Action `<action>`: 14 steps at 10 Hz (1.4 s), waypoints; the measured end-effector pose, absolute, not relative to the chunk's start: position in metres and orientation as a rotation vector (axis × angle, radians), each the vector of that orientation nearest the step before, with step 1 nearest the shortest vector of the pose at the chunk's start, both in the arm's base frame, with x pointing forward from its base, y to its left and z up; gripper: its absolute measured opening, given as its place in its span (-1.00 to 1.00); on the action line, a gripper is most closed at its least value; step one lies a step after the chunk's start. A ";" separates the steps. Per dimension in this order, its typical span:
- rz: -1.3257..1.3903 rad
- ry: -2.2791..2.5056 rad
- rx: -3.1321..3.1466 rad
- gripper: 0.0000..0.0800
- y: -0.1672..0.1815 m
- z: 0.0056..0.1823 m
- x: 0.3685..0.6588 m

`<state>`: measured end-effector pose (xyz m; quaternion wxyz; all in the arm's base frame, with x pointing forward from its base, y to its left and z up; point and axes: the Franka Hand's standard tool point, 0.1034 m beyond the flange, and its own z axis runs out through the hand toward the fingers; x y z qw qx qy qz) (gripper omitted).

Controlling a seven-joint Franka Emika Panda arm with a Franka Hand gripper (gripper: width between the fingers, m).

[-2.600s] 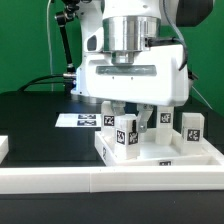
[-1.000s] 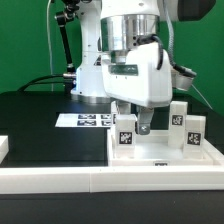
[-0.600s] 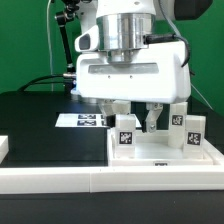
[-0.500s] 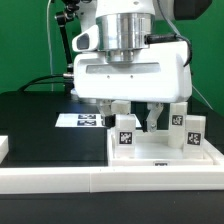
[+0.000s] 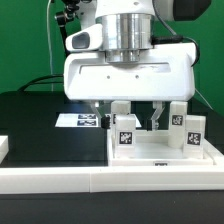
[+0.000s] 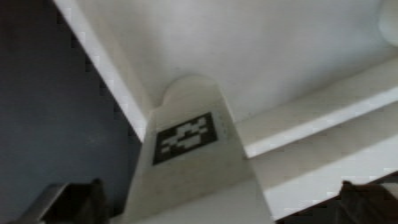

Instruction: Assemble square table

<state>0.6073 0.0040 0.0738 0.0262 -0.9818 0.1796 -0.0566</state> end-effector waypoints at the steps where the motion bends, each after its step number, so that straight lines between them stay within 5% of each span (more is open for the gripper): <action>1: -0.180 0.439 -3.063 0.62 0.003 0.074 0.607; 6: -0.183 0.148 -3.120 0.51 -0.002 0.073 0.607; 7: -0.182 0.148 -3.120 0.06 -0.002 0.073 0.607; 8: -0.182 0.148 -3.120 0.06 -0.002 0.073 0.607; 9: -0.182 0.169 -3.118 -0.28 -0.002 0.073 0.607; 14: -0.178 0.659 -3.041 -0.28 -0.011 0.073 0.607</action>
Offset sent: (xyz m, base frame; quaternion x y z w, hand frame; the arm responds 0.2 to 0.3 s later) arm -0.0030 -0.0019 0.0014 0.0002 0.0015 -0.1766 0.9843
